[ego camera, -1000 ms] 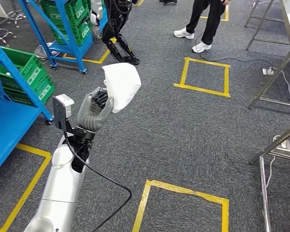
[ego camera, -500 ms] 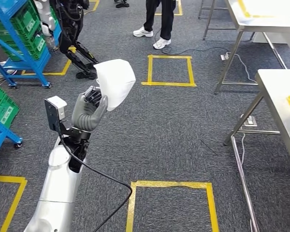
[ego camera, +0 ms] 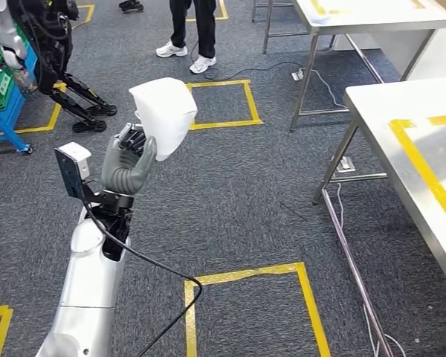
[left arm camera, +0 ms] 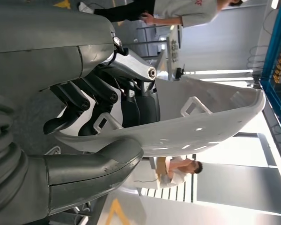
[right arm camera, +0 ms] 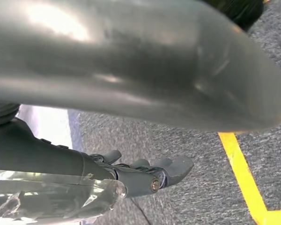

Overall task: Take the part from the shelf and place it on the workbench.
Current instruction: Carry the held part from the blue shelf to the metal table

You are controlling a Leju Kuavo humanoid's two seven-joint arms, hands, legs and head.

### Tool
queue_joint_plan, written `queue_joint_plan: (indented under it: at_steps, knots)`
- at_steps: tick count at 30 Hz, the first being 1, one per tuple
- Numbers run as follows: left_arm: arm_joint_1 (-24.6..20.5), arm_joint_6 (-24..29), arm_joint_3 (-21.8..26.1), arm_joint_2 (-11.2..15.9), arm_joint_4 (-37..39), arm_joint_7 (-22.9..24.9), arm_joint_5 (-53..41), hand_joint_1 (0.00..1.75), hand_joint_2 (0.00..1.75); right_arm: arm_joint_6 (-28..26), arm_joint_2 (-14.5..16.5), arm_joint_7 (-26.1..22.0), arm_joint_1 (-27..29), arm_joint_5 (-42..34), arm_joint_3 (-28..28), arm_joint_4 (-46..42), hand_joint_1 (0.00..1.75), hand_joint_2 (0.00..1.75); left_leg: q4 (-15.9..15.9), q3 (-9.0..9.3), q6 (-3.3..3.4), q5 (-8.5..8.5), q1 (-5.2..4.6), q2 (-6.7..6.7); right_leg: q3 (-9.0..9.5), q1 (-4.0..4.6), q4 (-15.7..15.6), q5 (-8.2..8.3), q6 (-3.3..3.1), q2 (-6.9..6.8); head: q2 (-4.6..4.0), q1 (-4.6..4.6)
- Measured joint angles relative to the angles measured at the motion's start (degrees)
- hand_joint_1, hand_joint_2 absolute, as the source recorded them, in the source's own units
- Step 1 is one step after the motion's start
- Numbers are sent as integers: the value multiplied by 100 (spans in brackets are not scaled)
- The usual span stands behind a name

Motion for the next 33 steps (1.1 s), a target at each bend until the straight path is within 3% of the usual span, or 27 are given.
queue_joint_plan:
  at_steps: [1, 3, 4, 6, 8, 10, 11, 12, 14, 16, 17, 18, 19, 21, 23, 25, 26, 28, 29, 31, 32, 33]
  knots:
    - [-25, 9, 13, -7, -33, -5, -9, 175, 175, -3, 10, -10, -11, -6, 1, 0, 0, 0, 1, 10, -26, -13, -19, 53, 51, 17, -103, 6, -35, -39, 0, -11]
    - [-65, 4, 32, -27, -91, -51, -23, 175, 175, -16, 16, -21, -15, 3, 1, -1, 0, 0, -10, 31, -77, -35, -21, 165, 39, 33, -115, 13, -114, 109, 0, -26]
    - [-75, -7, 40, -37, -124, -84, -28, 175, 175, -23, 19, -23, -8, 13, 1, -2, 0, 0, 15, 34, -109, -72, -6, 134, 38, 28, -123, 21, -144, 182, 0, -29]
    - [-85, -36, 62, -45, -194, -136, -33, 175, 175, -31, 23, -23, -7, 32, 2, -5, 0, 0, 328, -89, -163, -289, 21, -110, 46, 3, -142, 40, -210, 319, 0, -40]
    - [-82, -49, 98, -39, -233, -138, -33, 175, 175, -30, 26, -23, -21, 43, 5, -6, 0, 0, 1048, -442, -179, -632, 31, -380, 45, -11, -147, 47, -250, 461, 0, -61]
    - [-65, -52, 129, -35, -241, -133, -32, 175, 175, -26, 28, -23, -23, 49, 9, -7, 0, 0, 1576, -758, -176, -753, 31, -454, 45, -14, -147, 48, -259, 632, 0, -73]
    - [-59, -53, 137, -36, -242, -133, -32, 175, 175, -23, 28, -23, -17, 49, 10, -7, 0, 0, 1565, -788, -170, -655, 32, -469, 46, -17, -146, 51, -255, 719, 0, -72]
    - [-57, -54, 143, -37, -246, -133, -32, 175, 175, -21, 29, -23, -13, 49, 12, -7, 0, 0, 1351, -714, -162, -468, 35, -493, 48, -24, -145, 55, -248, 804, 0, -72]
    - [-66, -54, 152, -37, -261, -131, -33, 175, 175, -15, 32, -25, -14, 49, 20, -7, 0, 0, 630, -400, -156, -71, 67, -707, 34, -33, -130, 64, -207, 969, 0, -74]
    - [-82, -52, 160, -38, -276, -123, -38, 175, 175, -13, 37, -31, -19, 49, 29, -9, 0, 0, 150, -185, -140, 73, 97, -920, -13, -39, -116, 81, -135, 1114, 0, -77]
    - [-87, -51, 164, -42, -281, -120, -40, 175, 175, -14, 39, -34, -11, 49, 33, -10, 0, 0, 71, -154, -114, 68, 94, -945, -37, -47, -124, 96, -89, 1180, 0, -76]
    - [-93, -50, 167, -51, -284, -116, -43, 175, 175, -17, 40, -37, 8, 49, 34, -11, 0, 0, 59, -153, -75, 69, 87, -887, -55, -64, -148, 119, -48, 1239, 0, -77]
    - [-101, -50, 168, -63, -285, -115, -45, 175, 175, -28, 42, -33, 33, 53, 34, -12, 0, 0, 39, -147, -33, 87, 83, -824, -75, -69, -150, 122, -17, 1210, 0, -76]
    - [-115, -50, 177, -87, -293, -116, -45, 175, 175, -60, 45, -16, 57, 70, 37, -15, 0, 0, 4, -131, 47, 112, 83, -692, -212, -48, 88, -29, 25, 913, 0, -36]
    - [-111, -50, 202, -92, -304, -116, -44, 175, 175, -83, 50, -2, 41, 85, 47, -17, 0, 0, -3, -122, 91, 109, 63, -542, -529, -32, 761, -371, 51, 556, 0, -1]
    - [-101, -51, 231, -90, -306, -115, -46, 175, 175, -96, 55, 17, 29, 96, 64, -17, 0, 0, -3, -118, 108, 98, 46, -379, -793, -36, 1340, -571, 71, 456, 0, -1]
    - [-98, -53, 242, -91, -306, -112, -50, 175, 175, -104, 57, 37, 33, 104, 72, -19, 0, 0, -3, -114, 108, 91, 43, -304, -787, -36, 1361, -534, 73, 439, 0, 0]
    - [-100, -66, 255, -93, -306, -102, -66, 175, 175, -120, 57, 76, 41, 120, 83, -29, 0, 0, -2, -92, 88, 72, 40, -165, -447, -26, 798, -240, 60, 317, 0, 0]
    - [-101, -74, 256, -93, -308, -97, -73, 175, 175, -121, 58, 86, 36, 125, 85, -37, 0, 0, 1, -77, 67, 57, 25, -107, -225, 0, 410, -118, 43, 155, 0, 4]
    - [-110, -89, 261, -91, -315, -93, -84, 175, 175, -121, 59, 93, 8, 132, 88, -48, 0, 0, 12, -53, 14, 25, -13, 5, 47, 40, -65, -3, -32, -43, 0, -3]
    - [-114, -95, 263, -91, -318, -93, -85, 175, 175, -122, 60, 94, -4, 136, 89, -50, 0, 0, 12, -44, -14, 15, -28, 64, 64, 58, -118, -14, -73, -42, 0, -7]
    - [-119, -100, 263, -93, -320, -92, -85, 175, 175, -122, 60, 97, -8, 138, 90, -52, 0, 0, 9, -32, -44, 5, -30, 132, 57, 58, -121, 0, -117, 53, 0, -12]
